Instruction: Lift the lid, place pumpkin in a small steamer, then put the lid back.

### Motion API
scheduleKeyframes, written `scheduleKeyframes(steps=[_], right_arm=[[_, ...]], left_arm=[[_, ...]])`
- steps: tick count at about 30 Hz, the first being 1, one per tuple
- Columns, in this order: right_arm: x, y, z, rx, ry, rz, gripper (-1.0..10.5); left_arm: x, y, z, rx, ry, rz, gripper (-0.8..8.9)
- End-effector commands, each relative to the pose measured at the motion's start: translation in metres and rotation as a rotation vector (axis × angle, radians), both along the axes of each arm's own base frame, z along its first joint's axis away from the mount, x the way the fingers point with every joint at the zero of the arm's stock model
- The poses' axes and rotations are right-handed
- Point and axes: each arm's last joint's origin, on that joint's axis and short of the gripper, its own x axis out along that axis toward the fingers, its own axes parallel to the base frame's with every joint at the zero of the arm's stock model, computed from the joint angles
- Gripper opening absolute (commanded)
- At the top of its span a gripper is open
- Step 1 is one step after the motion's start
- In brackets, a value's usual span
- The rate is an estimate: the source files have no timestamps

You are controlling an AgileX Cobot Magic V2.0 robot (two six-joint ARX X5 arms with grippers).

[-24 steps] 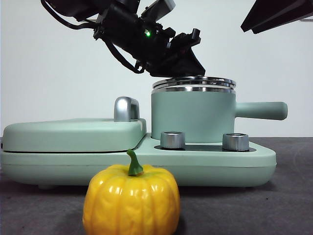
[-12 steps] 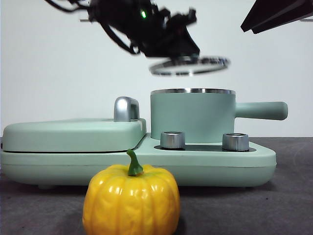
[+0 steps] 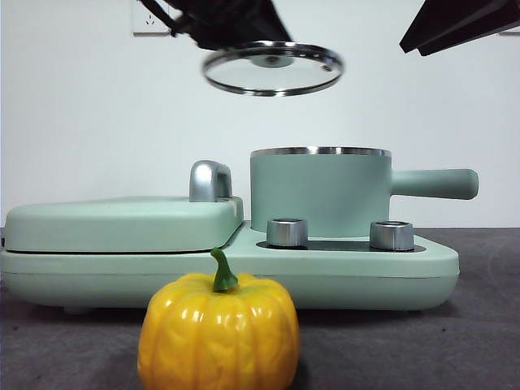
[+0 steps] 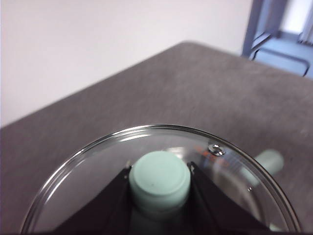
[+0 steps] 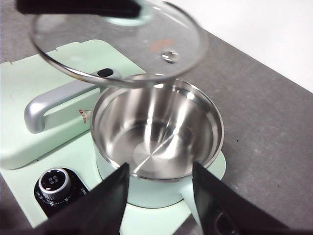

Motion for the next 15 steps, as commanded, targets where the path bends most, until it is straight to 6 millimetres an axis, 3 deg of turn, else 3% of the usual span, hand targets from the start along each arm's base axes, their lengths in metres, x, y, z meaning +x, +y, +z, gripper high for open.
scheduleKeyframes(steps=[1,11,15], right_arm=[[0.001,0.002,0.007,0.02,-0.013,0.002,2.1],[-0.002,0.01,0.006,0.019,-0.006,0.044,2.1],[-0.006,0.019,0.005,0.015,0.004,0.093,2.8]], left_arm=[[-0.006,0.01,0.017,0.006,-0.03,0.066,0.16],[-0.02,0.044,0.027,0.083,0.026,0.175,0.16],[-0.024,0.061,0.023,0.089,0.039,0.217,0.16]])
